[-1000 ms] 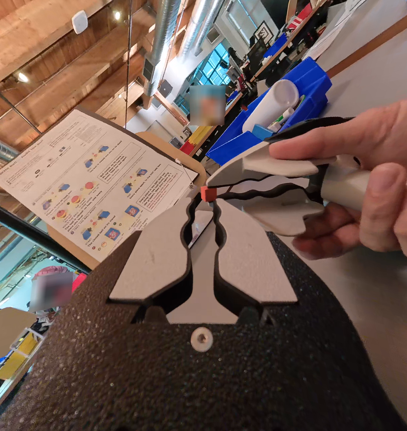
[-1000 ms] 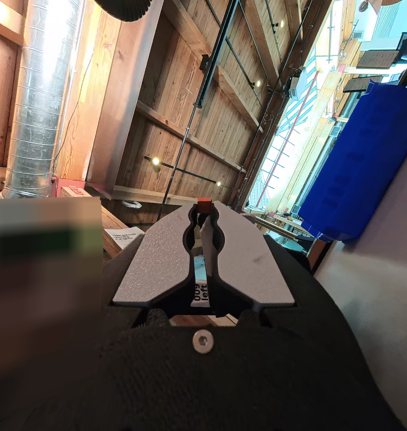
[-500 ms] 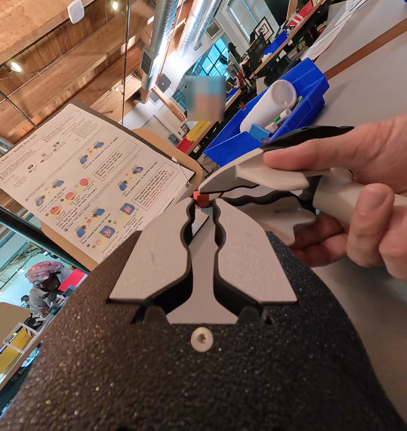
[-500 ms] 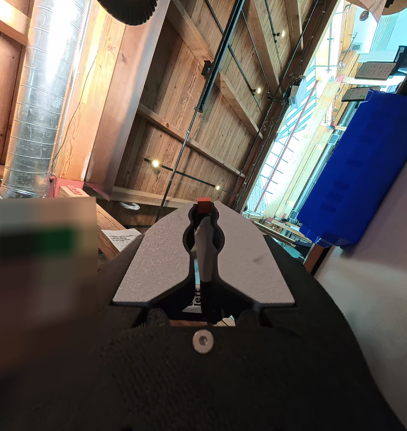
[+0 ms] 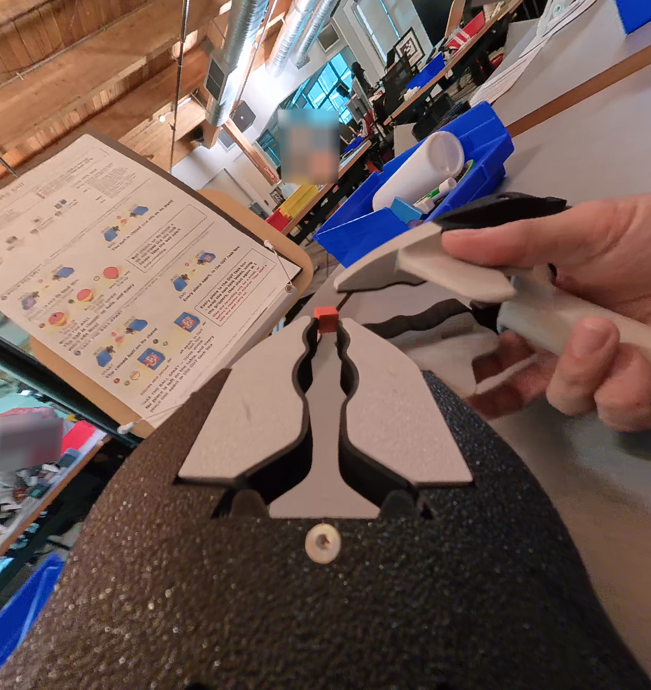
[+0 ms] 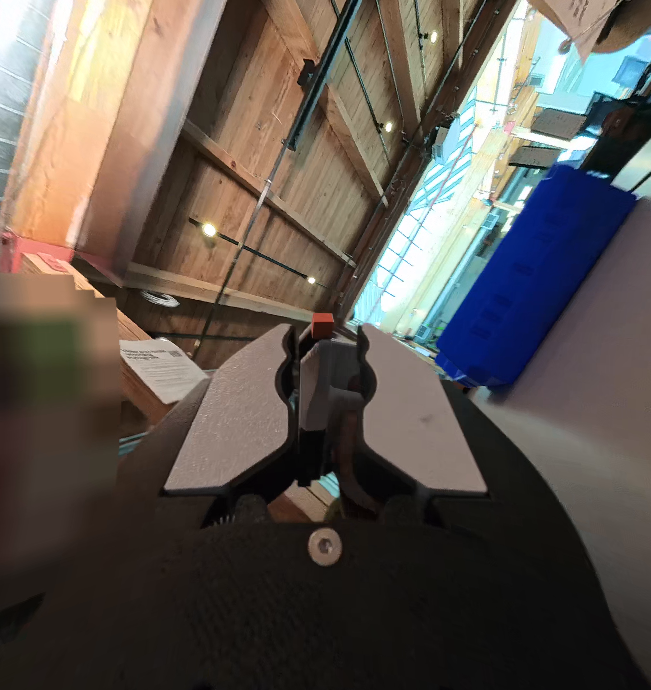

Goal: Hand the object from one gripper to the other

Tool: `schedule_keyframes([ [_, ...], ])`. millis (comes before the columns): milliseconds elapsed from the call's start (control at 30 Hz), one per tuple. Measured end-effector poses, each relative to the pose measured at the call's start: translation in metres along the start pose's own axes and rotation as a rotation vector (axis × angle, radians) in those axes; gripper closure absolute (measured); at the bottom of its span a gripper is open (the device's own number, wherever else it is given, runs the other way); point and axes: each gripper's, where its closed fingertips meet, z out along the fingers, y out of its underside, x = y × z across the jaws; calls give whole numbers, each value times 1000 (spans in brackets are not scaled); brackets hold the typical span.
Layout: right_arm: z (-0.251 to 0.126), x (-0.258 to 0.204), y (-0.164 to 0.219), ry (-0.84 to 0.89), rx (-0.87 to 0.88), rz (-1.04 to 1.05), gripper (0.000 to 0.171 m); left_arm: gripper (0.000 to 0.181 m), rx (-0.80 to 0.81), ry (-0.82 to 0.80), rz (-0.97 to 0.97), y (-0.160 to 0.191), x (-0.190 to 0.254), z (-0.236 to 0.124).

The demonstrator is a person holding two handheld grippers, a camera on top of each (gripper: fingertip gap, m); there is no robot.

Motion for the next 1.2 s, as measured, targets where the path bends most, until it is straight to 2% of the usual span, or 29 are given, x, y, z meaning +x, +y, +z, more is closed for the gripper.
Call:
schedule_keyframes([
  [33,-1,2,-2,32,-18,-53,131,172,5,20,-36,1,-1,0],
  [133,-6,-4,-11,78,-72,-277,129,172,51,173,-166,2,4,-4],
  [200,-7,-13,-11,72,-143,-414,129,172,97,361,-299,-1,13,-12],
  [300,-10,-28,0,16,-285,-582,135,172,196,633,-498,-11,20,-34],
  [367,-14,-28,13,14,-404,-712,144,172,238,725,-589,-13,18,-44],
  [433,-16,-25,27,15,-503,-831,144,172,270,810,-649,-17,19,-53],
  [633,-9,-22,61,-11,-613,-982,153,172,253,883,-664,-14,30,-57],
  [767,-9,-23,55,-2,-578,-997,159,172,241,885,-662,-13,31,-56],
  [933,-10,-19,57,13,-596,-1010,156,172,233,906,-656,-13,36,-57],
  [1200,-8,-12,57,56,-606,-1105,161,172,209,867,-666,-8,34,-51],
])
